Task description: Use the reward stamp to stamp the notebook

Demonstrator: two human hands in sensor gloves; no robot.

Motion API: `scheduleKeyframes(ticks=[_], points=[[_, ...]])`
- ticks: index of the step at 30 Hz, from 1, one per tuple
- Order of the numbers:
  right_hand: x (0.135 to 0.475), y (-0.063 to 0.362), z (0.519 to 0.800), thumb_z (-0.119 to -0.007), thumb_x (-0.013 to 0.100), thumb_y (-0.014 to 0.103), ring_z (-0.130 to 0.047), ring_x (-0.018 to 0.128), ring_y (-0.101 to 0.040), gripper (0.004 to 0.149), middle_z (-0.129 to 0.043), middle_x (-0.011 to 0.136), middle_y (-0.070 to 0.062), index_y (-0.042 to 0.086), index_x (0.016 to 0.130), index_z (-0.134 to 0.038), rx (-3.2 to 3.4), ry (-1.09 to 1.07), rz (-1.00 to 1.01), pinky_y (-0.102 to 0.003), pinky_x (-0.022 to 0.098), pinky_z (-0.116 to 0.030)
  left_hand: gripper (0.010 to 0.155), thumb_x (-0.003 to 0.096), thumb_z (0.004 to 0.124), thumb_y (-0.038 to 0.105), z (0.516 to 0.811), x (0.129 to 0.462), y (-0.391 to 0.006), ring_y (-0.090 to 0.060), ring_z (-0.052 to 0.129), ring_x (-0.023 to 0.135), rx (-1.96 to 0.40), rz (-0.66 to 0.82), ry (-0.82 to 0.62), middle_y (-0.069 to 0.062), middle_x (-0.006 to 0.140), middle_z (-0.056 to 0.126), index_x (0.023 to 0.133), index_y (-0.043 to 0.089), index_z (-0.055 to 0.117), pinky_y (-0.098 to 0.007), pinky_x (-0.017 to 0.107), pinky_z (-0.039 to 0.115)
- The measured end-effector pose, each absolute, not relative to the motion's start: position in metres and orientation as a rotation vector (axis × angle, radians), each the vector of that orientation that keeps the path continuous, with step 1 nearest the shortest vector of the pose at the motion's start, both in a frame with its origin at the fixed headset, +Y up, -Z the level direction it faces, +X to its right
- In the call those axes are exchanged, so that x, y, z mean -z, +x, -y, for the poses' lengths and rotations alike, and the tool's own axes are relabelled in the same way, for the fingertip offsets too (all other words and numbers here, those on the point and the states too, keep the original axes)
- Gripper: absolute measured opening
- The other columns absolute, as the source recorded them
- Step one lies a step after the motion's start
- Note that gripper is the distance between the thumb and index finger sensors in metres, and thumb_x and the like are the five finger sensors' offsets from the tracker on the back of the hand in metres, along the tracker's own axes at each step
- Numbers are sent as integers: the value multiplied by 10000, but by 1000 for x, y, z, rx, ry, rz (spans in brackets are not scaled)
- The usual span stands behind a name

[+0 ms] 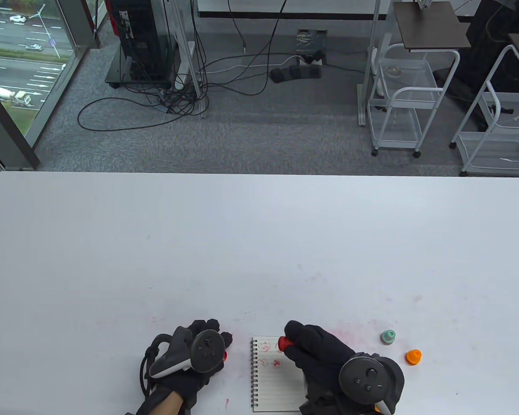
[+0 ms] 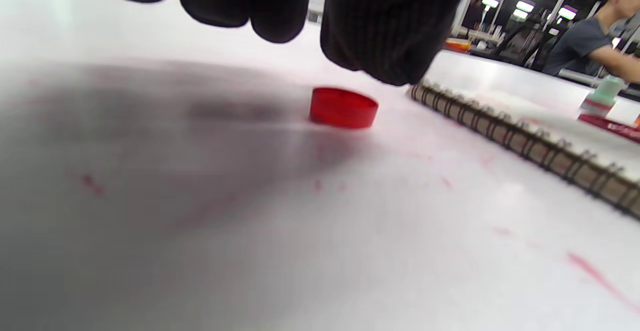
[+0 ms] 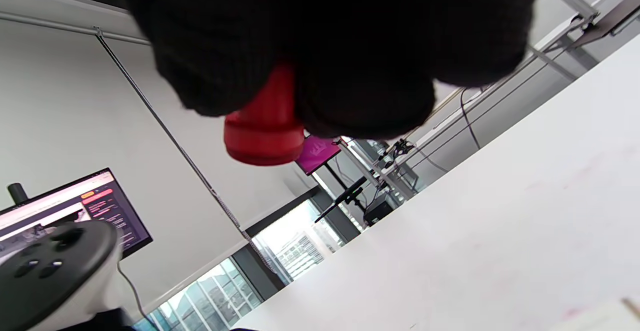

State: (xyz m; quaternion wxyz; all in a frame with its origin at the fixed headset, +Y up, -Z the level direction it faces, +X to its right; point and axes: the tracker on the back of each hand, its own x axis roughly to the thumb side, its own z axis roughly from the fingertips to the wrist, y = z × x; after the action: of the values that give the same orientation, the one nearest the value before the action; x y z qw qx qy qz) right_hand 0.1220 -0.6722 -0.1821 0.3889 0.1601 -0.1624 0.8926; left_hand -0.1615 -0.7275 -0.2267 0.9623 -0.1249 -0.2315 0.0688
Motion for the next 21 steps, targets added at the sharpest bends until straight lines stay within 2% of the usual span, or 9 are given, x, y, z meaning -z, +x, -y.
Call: scheduleKeyframes(ticks=[5, 8, 10, 18, 20, 21], points=[[184, 139, 664, -909, 359, 308, -1024, 411, -239, 431, -998, 682, -133, 204, 777, -900, -2472, 439, 377, -379, 317, -899, 673, 450, 837, 395, 709, 224, -169, -465, 634, 1028, -191, 463, -142, -195, 1166, 601, 1088, 212, 722, -633, 718, 606], [182, 145, 666, -907, 354, 314, -1009, 348, -204, 440, -998, 660, -139, 198, 778, -897, -2683, 482, 291, -299, 227, -884, 679, 450, 832, 410, 700, 221, -172, -464, 640, 1025, -208, 464, -77, -187, 1163, 607, 1089, 209, 720, -631, 716, 609], [182, 144, 672, -910, 347, 317, -1001, 327, -172, 436, -999, 658, -132, 213, 771, -897, -2820, 516, 173, -271, 204, -880, 676, 446, 830, 419, 698, 218, -172, -457, 656, 1019, -207, 474, -45, -191, 1154, 625, 1081, 207, 732, -626, 712, 620], [190, 118, 710, -912, 339, 292, -1009, 377, -186, 415, -997, 683, -112, 236, 750, -896, -3022, 631, -213, -289, 253, -890, 672, 449, 820, 437, 695, 214, -172, -455, 659, 1018, -209, 479, -38, -188, 1153, 628, 1076, 207, 738, -624, 712, 623], [194, 114, 725, -901, 341, 289, -1016, 382, -183, 391, -1040, 631, -60, 221, 725, -906, -3030, 638, -347, -287, 259, -896, 674, 449, 818, 439, 695, 214, -173, -457, 657, 1019, -213, 477, -40, -187, 1153, 628, 1077, 206, 737, -625, 712, 621], [193, 115, 721, -905, 327, 282, -1020, 370, -190, 388, -1045, 613, -64, 218, 709, -917, -3002, 620, -273, -293, 254, -897, 677, 447, 819, 440, 695, 214, -173, -458, 659, 1017, -216, 477, -40, -190, 1152, 630, 1076, 203, 739, -625, 712, 622]])
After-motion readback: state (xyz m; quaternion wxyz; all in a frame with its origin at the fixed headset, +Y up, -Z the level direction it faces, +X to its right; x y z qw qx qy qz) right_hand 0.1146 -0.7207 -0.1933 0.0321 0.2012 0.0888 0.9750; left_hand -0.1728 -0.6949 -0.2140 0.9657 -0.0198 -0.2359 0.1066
